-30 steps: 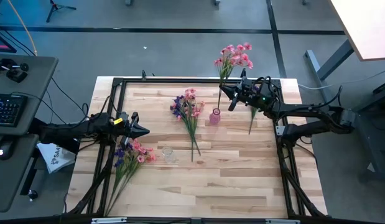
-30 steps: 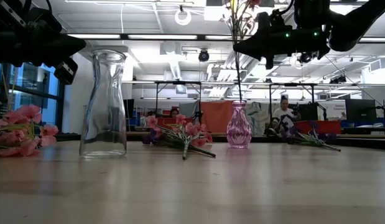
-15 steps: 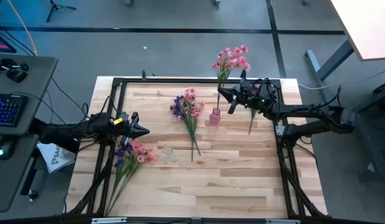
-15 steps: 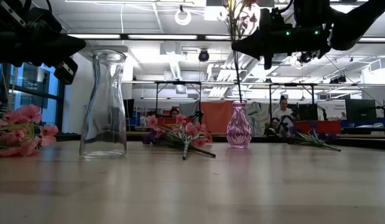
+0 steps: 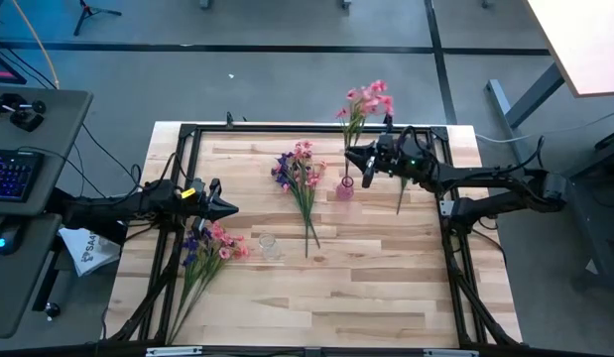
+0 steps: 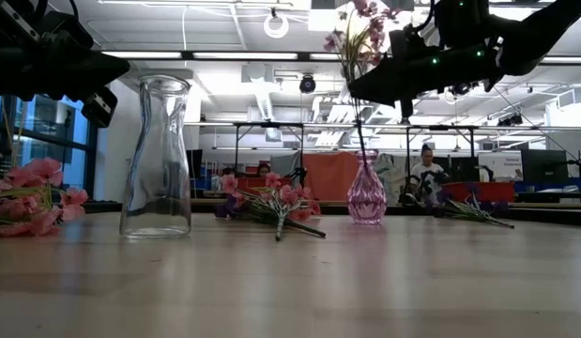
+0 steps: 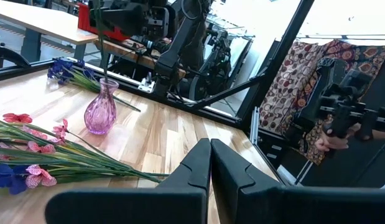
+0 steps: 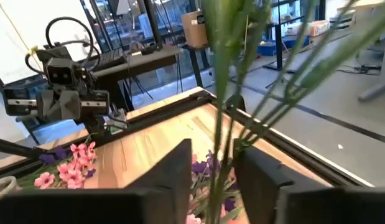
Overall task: Sort flowers into vase by color
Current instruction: Put the top right pink flowers into the purple vase, then put the top pink flowers into the purple vase
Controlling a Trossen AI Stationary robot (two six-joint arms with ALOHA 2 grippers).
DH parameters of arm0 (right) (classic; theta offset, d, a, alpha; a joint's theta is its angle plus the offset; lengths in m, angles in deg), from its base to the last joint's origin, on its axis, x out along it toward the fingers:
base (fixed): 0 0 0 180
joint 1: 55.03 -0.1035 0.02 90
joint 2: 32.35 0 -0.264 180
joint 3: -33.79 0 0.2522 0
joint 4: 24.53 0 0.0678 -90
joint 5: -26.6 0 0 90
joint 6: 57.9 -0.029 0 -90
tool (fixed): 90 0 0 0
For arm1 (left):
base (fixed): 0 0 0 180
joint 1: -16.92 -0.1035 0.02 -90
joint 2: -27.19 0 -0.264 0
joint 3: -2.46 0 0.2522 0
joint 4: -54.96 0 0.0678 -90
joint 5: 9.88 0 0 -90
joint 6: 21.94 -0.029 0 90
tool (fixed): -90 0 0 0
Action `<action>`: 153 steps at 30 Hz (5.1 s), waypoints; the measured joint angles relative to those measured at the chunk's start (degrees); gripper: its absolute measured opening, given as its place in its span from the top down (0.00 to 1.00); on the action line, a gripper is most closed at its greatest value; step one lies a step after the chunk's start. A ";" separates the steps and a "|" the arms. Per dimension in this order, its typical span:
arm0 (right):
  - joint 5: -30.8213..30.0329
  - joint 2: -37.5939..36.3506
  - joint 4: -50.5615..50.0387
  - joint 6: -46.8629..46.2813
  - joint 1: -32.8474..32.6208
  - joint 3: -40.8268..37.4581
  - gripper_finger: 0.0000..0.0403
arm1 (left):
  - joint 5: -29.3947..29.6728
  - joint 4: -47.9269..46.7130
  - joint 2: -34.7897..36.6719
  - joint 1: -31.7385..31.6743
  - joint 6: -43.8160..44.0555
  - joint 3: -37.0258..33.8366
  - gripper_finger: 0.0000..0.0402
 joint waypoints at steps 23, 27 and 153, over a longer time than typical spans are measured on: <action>7.51 -3.17 -31.08 4.36 -1.42 10.96 0.44 | -0.01 -0.02 0.00 0.00 -0.01 0.02 1.00; 6.05 -3.17 -43.47 7.39 -2.89 16.37 0.44 | -0.02 -0.02 0.02 -0.01 0.00 0.00 1.00; -19.82 53.73 -59.10 -66.60 -29.42 53.70 0.93 | -0.02 -0.02 0.02 -0.02 -0.02 0.02 1.00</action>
